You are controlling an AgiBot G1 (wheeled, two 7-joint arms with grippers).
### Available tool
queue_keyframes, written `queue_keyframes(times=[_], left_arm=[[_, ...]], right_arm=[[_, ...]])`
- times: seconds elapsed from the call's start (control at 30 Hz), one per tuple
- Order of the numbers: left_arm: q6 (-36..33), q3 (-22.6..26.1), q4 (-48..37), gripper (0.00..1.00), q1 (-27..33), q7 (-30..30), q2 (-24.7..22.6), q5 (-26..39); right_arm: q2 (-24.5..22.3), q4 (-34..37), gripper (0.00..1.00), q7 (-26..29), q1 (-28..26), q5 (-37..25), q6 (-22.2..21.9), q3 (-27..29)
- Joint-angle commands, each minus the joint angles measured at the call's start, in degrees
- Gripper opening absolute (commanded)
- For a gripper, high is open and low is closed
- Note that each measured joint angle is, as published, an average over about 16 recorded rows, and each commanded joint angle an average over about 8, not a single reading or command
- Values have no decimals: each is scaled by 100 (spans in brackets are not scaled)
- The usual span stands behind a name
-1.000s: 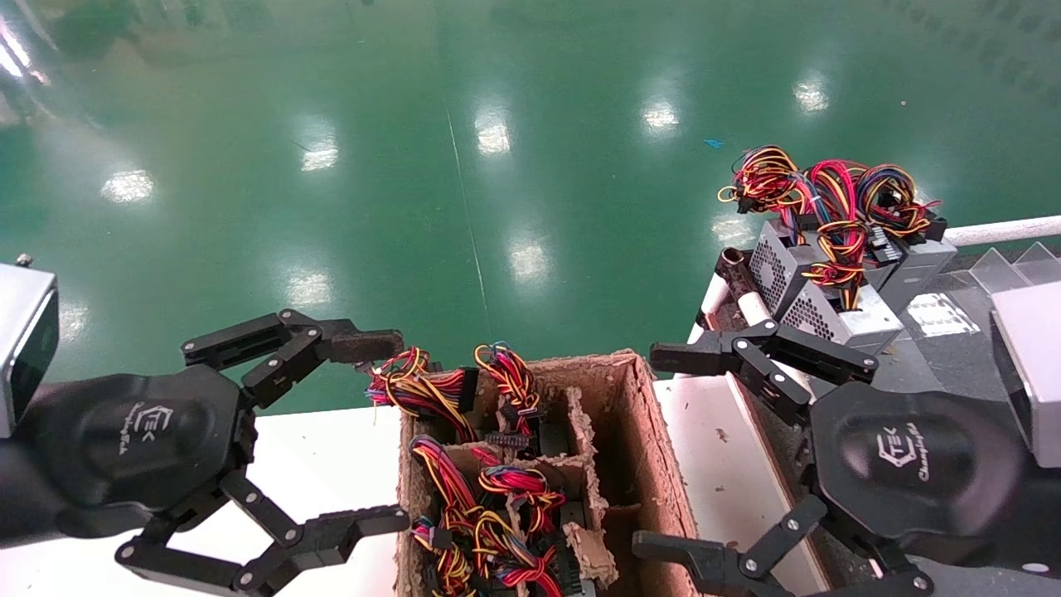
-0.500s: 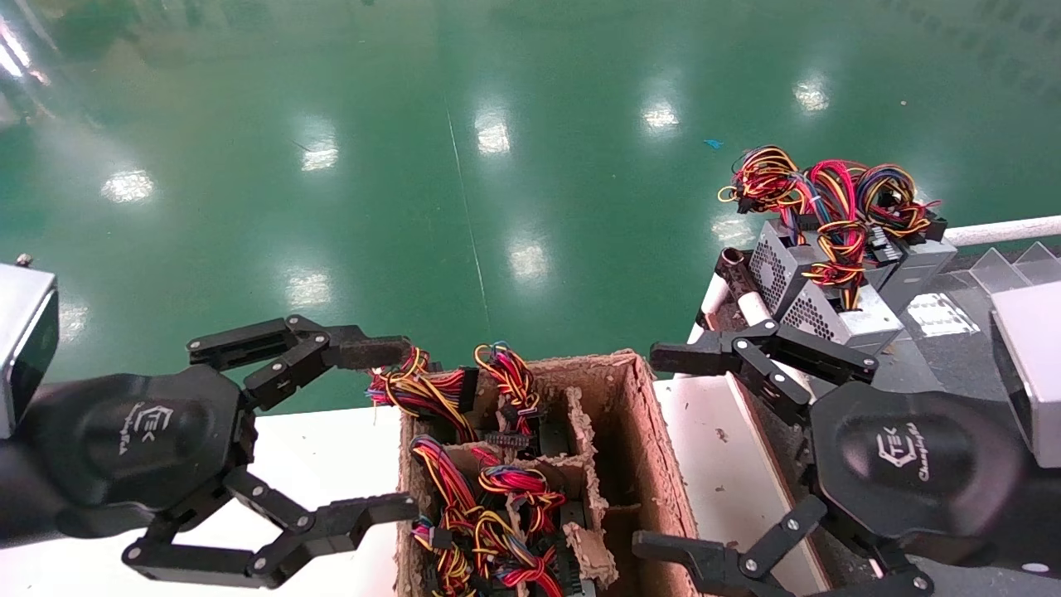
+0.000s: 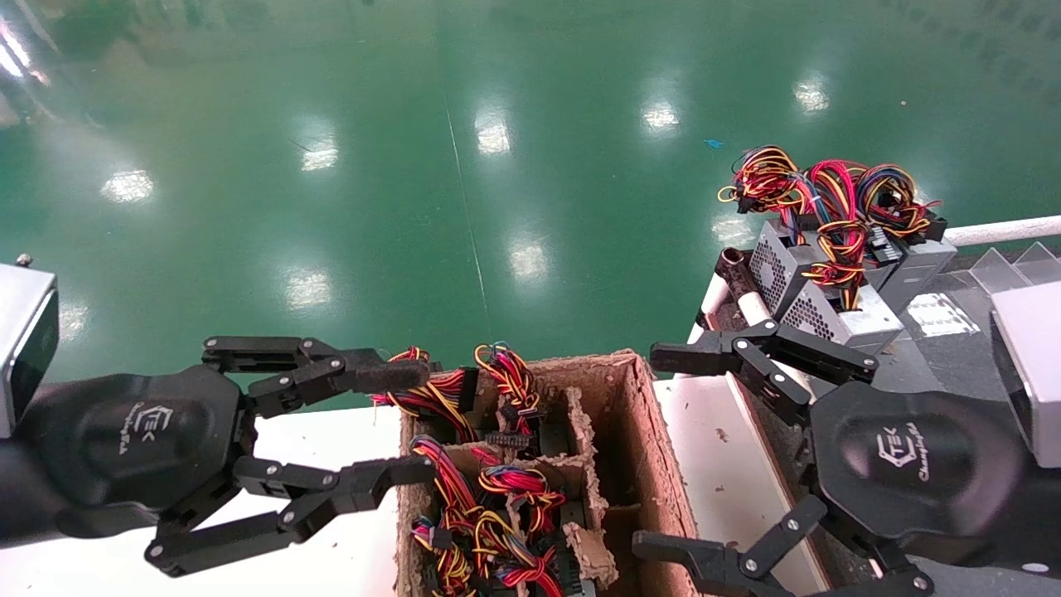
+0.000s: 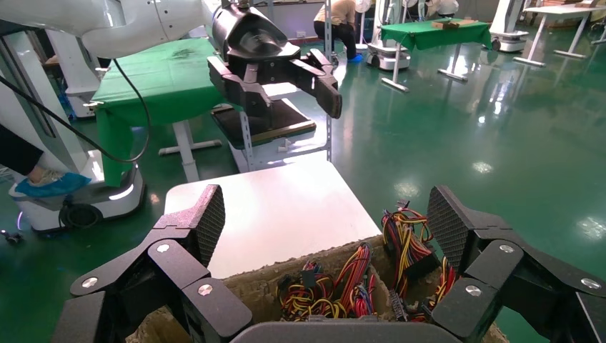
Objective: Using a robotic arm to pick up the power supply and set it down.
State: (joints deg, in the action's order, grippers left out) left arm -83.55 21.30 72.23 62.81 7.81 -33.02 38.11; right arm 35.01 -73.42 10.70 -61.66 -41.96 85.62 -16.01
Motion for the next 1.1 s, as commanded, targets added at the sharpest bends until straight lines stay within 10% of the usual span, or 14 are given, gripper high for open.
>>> queue_keyframes(times=[0.03, 0.67, 0.93, 1.1], left_arm=[[0, 0, 0, 0, 0, 0, 0, 0], [-1, 1, -1, 0, 1, 0, 0, 0], [-1, 1, -1, 93, 1, -1, 0, 0], [0, 1, -1, 100, 1, -1, 0, 0]], right_arm=[[0, 0, 100, 0, 0, 0, 0, 0], [69, -43, 100, 30, 50, -460, -160, -220], [332, 121, 100, 345, 17, -1387, -491, -728], [659, 423, 100, 497, -179, -1972, -513, -1106]])
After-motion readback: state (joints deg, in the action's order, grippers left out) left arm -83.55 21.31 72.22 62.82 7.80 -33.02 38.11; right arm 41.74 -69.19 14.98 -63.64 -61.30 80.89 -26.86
